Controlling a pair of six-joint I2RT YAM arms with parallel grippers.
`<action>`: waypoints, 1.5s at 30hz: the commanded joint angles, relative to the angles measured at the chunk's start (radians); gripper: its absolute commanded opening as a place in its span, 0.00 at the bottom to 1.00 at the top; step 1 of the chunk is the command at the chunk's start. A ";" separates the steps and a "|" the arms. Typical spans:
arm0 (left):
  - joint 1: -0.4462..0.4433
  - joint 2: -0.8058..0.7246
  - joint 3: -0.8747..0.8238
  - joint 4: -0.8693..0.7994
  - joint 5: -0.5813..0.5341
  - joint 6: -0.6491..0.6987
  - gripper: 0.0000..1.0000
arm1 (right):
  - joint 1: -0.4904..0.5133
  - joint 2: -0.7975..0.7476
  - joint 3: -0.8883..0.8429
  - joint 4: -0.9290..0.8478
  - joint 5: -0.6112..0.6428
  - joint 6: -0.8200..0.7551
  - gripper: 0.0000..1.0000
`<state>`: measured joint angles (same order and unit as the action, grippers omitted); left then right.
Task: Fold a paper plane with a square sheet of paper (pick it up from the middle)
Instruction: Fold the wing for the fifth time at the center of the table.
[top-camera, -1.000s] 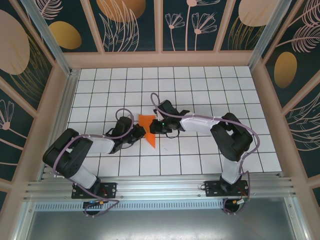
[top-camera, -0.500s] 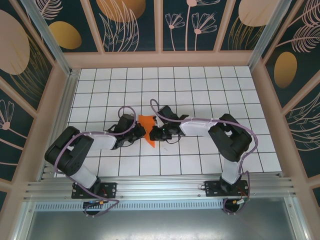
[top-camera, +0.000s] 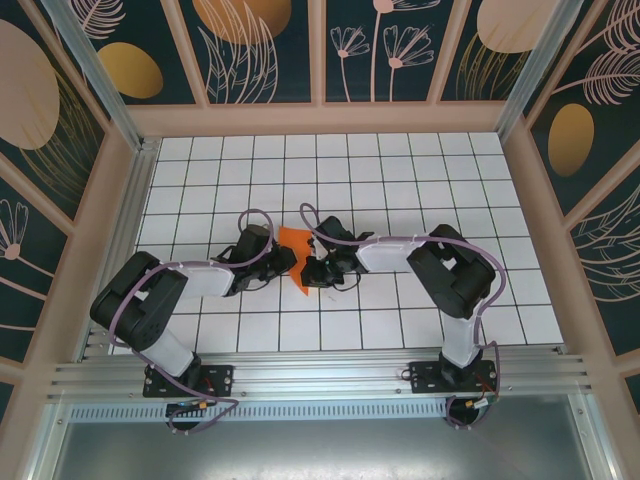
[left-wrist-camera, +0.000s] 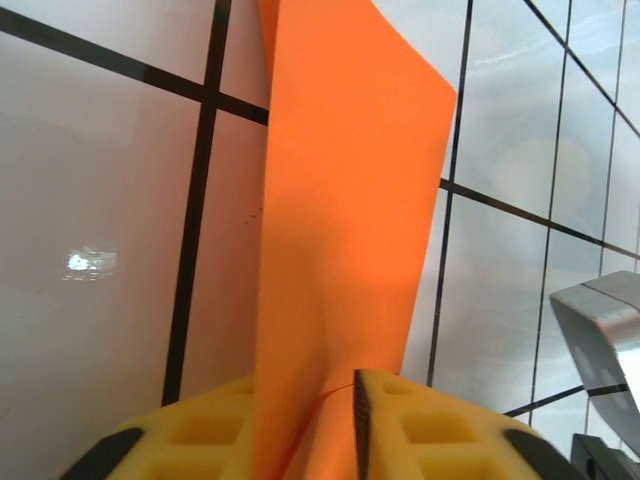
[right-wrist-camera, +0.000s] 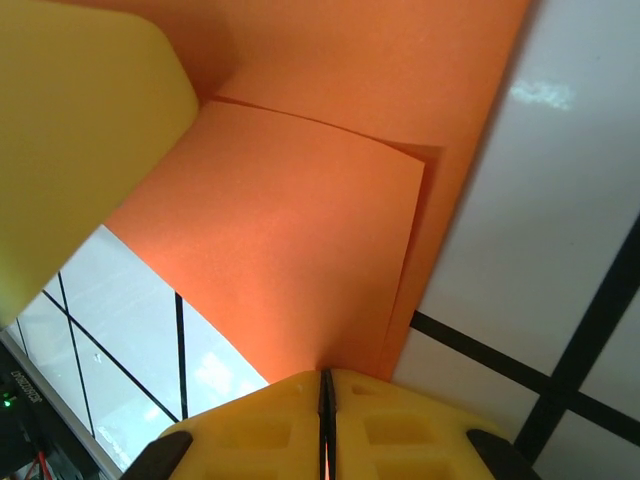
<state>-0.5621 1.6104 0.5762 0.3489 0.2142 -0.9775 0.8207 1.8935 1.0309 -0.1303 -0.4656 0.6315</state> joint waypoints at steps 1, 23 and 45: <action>-0.011 -0.028 0.014 0.050 0.037 -0.036 0.31 | 0.005 0.039 -0.018 -0.042 0.014 0.019 0.12; -0.058 0.048 0.186 -0.253 -0.206 0.106 0.05 | -0.043 -0.098 -0.037 0.121 -0.025 0.110 0.20; -0.071 0.152 0.380 -0.470 -0.299 0.278 0.05 | -0.121 -0.015 -0.022 0.227 -0.027 0.150 0.07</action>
<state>-0.6243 1.7432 0.9230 -0.0677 -0.0586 -0.7288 0.6949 1.8519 0.9798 0.0525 -0.4549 0.7689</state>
